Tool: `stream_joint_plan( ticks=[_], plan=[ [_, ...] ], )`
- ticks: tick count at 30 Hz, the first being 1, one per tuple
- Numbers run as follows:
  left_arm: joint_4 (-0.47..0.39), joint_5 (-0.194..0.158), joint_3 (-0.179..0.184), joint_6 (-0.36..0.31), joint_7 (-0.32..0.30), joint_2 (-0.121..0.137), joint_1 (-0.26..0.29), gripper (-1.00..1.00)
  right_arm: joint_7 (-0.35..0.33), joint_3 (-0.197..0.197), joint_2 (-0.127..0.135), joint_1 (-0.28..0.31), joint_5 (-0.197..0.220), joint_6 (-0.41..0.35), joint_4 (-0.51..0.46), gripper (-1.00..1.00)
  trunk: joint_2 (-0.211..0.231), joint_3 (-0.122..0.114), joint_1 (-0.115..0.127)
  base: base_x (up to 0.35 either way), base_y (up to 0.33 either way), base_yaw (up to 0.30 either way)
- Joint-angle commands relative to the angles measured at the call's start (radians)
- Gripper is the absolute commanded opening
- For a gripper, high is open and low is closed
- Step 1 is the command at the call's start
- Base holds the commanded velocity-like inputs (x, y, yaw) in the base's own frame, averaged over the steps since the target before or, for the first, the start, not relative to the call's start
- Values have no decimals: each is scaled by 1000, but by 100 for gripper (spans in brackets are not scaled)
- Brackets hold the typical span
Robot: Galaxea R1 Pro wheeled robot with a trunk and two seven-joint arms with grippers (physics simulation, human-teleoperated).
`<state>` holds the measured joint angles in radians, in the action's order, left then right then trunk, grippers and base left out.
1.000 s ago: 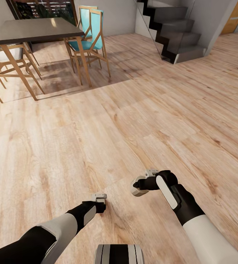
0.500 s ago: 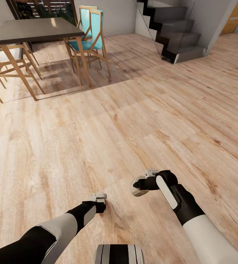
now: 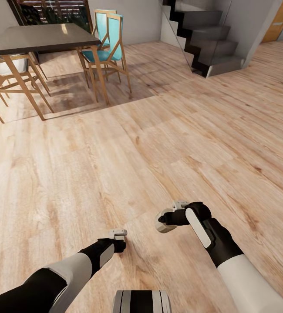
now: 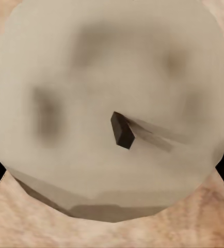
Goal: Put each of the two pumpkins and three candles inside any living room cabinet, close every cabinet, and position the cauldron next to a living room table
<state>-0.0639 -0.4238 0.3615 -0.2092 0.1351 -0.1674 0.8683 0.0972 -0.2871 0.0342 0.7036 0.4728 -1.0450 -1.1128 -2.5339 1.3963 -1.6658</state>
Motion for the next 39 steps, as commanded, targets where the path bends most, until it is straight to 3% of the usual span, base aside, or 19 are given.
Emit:
stream_joint_plan(
  ticks=[1, 14, 20, 24, 25, 32, 39],
  plan=[
    [-2, -10, 7, -6, 4, 0, 0, -100, 10, -3, 1, 1, 10, -2, -1, -100, 0, -3, 1, 0, 0, 0],
    [-8, -31, 6, -6, 7, 0, 0, -100, 7, 2, 1, -1, 10, -2, 21, -100, 3, -54, 6, 0, 0, 0],
    [-6, -111, 7, -7, 5, 9, 0, -100, 6, 0, 1, -1, 10, 28, 40, -100, 4, -77, 9, 0, 0, 0],
    [-7, -116, 7, -11, 1, 31, 0, -100, 6, 4, 1, -1, 10, 76, 66, -100, 5, -92, 11, 0, 0, 0],
    [-8, -118, 6, -12, 0, 40, 0, -100, 6, 6, 1, -1, 10, 119, 86, -100, 6, -96, 11, 0, 0, 53],
    [-11, -124, 5, -11, 1, 41, 0, -100, 8, 3, 1, -1, 10, 133, 93, -100, 7, -128, 14, 0, 0, 192],
    [-13, -197, 5, -11, 1, 46, 0, -100, 5, 5, 3, -2, 11, 130, 97, -100, 9, -156, 18, 0, 0, 66]
  ],
)
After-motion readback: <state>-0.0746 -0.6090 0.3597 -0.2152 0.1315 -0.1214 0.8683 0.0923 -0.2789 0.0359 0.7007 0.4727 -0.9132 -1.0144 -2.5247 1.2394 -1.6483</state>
